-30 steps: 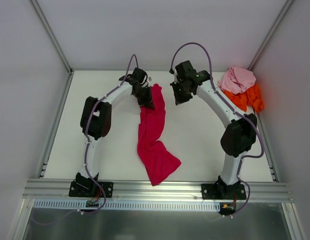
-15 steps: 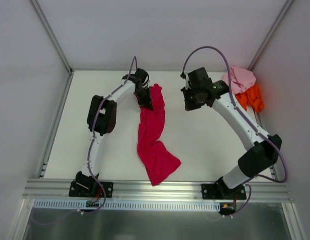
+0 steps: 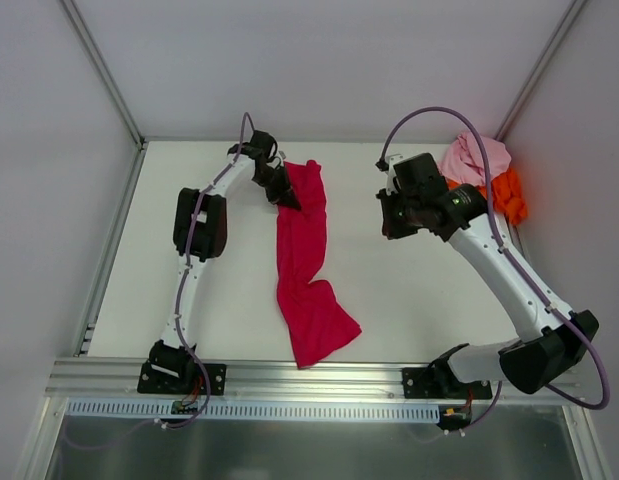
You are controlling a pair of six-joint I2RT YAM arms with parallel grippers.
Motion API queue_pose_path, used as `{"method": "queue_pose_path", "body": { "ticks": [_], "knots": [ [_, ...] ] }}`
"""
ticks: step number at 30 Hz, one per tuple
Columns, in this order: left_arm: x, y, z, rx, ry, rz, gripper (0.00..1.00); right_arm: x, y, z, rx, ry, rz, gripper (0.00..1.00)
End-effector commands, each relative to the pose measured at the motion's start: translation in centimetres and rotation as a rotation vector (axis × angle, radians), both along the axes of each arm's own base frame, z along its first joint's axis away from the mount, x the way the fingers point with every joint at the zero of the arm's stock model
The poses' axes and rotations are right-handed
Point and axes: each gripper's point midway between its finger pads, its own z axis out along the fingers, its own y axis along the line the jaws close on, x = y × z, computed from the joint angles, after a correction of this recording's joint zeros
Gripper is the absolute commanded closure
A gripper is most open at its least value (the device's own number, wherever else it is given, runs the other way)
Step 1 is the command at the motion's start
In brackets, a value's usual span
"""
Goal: Fold and stack the t-shirts
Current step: Rotate the tshirt 90 degrees
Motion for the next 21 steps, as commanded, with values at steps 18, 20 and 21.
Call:
{"method": "queue_pose_path", "body": {
  "ticks": [18, 20, 21],
  "knots": [
    [6.6, 3.5, 10.6, -0.083, -0.358, 0.094, 1.0, -2.3, 0.1, -1.4, -0.024, 0.037, 0.034, 0.99],
    [6.5, 3.3, 12.4, -0.108, -0.392, 0.091, 1.0, -2.6, 0.3, -2.5, -0.027, 0.055, 0.042, 0.99],
    [6.4, 3.2, 13.2, -0.123, -0.4, 0.088, 1.0, -2.7, 0.4, -2.8, -0.024, 0.062, 0.044, 0.99]
  ]
}}
